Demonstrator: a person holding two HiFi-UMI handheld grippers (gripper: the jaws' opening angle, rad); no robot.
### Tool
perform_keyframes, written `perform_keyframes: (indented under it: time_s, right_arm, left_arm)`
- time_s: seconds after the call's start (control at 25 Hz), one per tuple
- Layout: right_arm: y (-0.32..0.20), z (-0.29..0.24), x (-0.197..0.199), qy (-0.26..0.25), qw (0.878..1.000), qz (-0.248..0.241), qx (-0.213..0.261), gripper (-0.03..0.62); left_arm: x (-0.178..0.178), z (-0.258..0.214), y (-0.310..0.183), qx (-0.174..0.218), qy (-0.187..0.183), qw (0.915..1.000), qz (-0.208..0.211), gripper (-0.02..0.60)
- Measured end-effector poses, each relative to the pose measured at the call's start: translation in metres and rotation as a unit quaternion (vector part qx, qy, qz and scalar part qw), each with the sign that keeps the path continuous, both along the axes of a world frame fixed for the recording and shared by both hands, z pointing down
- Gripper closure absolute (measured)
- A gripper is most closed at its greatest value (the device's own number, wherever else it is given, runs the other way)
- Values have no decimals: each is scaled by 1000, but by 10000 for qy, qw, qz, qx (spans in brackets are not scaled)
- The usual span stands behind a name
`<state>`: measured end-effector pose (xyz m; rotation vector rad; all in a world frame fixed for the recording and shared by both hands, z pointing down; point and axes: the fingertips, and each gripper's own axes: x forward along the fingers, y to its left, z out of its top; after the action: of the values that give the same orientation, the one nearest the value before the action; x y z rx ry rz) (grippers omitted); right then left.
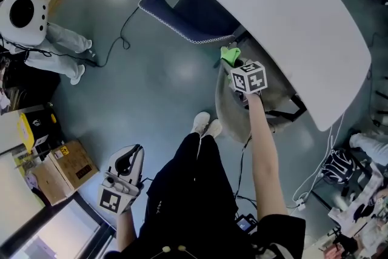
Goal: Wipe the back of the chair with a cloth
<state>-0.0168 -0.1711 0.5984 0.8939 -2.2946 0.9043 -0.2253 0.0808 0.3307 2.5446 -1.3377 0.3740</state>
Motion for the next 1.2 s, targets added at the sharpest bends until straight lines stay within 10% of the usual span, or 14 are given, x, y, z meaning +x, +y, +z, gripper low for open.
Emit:
perform_keyframes:
  time_s: [0.64, 0.96, 1.2]
  right_arm:
    - [81, -171, 36, -660, 9819, 1021, 1456, 574]
    - [137, -299, 69, -994, 9368, 1736, 2869, 574]
    - [186, -384, 100, -402, 8799, 2402, 4080, 574]
  left_arm:
    - [49, -22, -38, 601, 795, 9915, 838, 565]
    - [106, -55, -55, 993, 1262, 9735, 1627, 565]
    - [157, -92, -67, 1500, 1476, 9484, 2372, 565]
